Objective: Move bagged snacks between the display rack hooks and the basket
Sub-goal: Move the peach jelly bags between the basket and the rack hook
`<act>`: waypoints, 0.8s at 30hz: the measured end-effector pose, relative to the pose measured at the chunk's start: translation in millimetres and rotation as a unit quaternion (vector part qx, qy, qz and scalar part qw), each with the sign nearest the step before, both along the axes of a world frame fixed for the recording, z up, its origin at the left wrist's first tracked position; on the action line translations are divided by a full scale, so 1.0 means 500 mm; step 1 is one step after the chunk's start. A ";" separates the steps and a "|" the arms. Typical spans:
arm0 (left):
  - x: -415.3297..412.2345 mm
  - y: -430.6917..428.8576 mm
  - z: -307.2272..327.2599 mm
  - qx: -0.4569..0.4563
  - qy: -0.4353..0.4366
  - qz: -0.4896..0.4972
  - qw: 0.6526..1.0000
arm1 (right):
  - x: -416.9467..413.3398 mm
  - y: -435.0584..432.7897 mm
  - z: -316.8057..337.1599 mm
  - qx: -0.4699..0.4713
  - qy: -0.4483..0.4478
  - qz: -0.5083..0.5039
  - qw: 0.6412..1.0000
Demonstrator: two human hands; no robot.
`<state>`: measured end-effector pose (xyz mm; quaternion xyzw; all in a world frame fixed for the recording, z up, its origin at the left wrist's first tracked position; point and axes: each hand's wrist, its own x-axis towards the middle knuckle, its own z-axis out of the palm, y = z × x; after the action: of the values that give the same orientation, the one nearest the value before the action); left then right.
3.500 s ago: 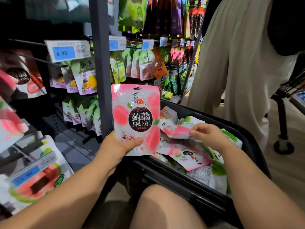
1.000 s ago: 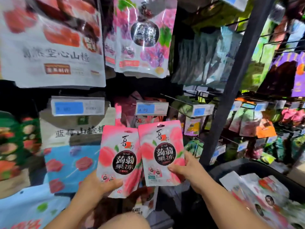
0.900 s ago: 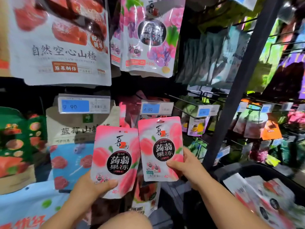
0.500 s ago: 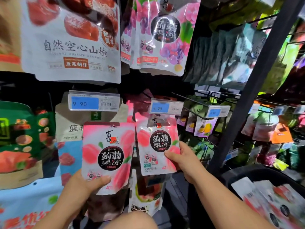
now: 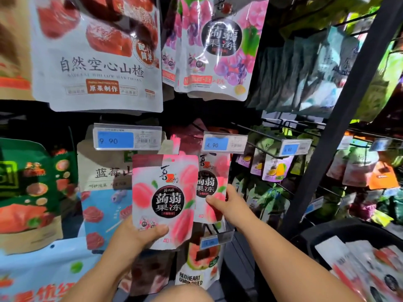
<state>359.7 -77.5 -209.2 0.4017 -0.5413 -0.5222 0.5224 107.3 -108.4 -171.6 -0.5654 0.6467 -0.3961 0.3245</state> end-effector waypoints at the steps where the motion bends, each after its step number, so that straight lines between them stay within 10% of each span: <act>1: -0.007 -0.002 0.004 -0.002 -0.001 -0.013 1.000 | -0.002 0.002 -0.004 -0.007 0.000 -0.002 1.000; 18: -0.097 -0.015 0.024 0.031 0.023 -0.091 0.995 | 0.013 0.070 0.005 -0.115 0.072 0.005 0.991; 24: -0.120 -0.023 0.027 0.029 -0.019 -0.109 0.993 | 0.005 0.082 0.000 -0.083 -0.108 0.038 0.990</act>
<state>299.6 -89.0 -195.6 0.3650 -0.5763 -0.5841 0.4399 109.7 -67.6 -171.5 -0.5680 0.5512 -0.4946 0.3593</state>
